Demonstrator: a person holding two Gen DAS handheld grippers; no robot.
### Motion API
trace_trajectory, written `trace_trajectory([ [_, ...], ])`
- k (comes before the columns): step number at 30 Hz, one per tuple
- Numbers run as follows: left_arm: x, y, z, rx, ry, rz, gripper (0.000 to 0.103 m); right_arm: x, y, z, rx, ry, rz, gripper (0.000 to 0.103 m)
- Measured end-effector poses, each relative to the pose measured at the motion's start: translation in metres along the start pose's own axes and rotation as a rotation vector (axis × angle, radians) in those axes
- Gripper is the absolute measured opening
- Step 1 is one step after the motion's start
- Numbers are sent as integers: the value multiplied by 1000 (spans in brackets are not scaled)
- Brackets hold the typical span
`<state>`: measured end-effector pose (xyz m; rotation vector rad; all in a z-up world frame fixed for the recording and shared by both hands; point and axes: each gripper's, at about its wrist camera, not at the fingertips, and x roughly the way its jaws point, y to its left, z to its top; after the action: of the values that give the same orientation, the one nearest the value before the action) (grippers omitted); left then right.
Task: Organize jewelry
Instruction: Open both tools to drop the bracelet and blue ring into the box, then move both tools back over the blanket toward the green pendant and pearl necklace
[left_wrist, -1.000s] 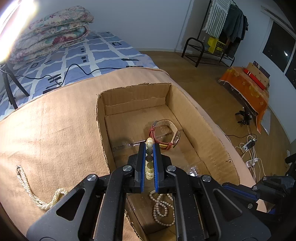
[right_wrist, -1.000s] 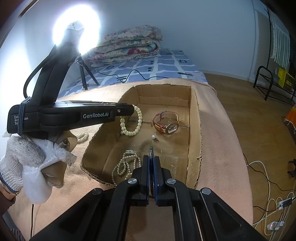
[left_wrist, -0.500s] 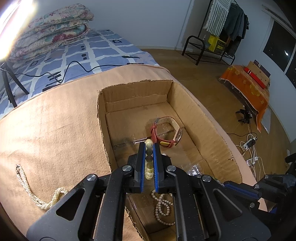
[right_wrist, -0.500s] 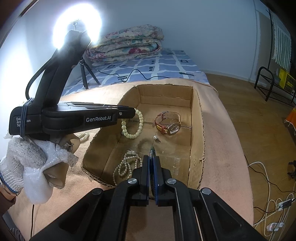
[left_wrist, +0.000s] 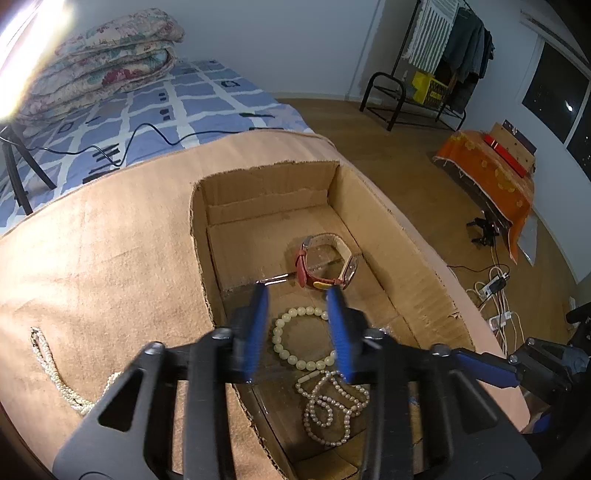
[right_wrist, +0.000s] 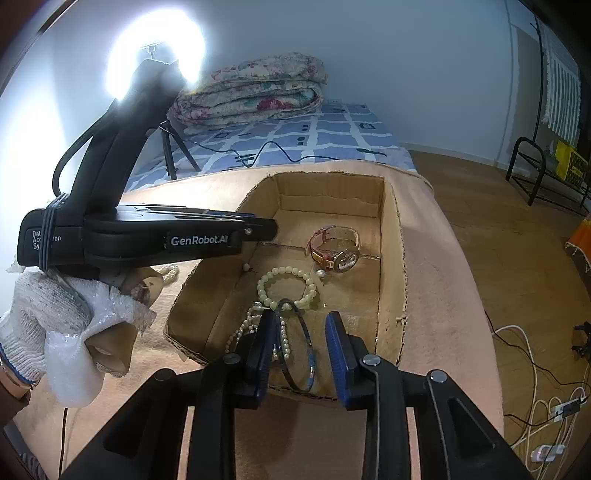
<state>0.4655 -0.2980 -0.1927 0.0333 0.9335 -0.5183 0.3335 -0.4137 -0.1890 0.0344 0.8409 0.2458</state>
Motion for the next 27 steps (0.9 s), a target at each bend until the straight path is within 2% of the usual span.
trace_trajectory([
  [1, -1, -1, 0, 0, 0, -2, 35, -2, 1, -1, 0, -1, -1, 33],
  [3, -4, -2, 0, 6, 1, -1, 35, -4, 2, -2, -3, -7, -9, 49],
  [4, -5, -2, 0, 7, 1, 1, 41, -6, 3, -2, -4, -12, -9, 53],
  [5, -7, -2, 0, 8, -4, 3, 52, -8, 4, -2, -5, -18, -11, 61],
  [7, -13, -1, 1, 7, -22, 8, 61, -12, 6, -2, -5, -31, -19, 69],
  [8, -16, -1, 1, 4, -28, 9, 62, -14, 7, -2, -7, -36, -21, 73],
  [12, -26, 2, 3, -4, -33, 10, 63, -22, 12, -1, -21, -53, -32, 81],
  [15, -35, 4, 4, 1, -46, 17, 69, -29, 15, 0, -26, -75, -46, 86],
  [24, -67, 12, -2, 18, -94, 25, 76, -44, 28, 4, -52, -127, -55, 101],
  [27, -80, 20, -4, 10, -109, 28, 76, -49, 37, 5, -71, -143, -54, 102],
])
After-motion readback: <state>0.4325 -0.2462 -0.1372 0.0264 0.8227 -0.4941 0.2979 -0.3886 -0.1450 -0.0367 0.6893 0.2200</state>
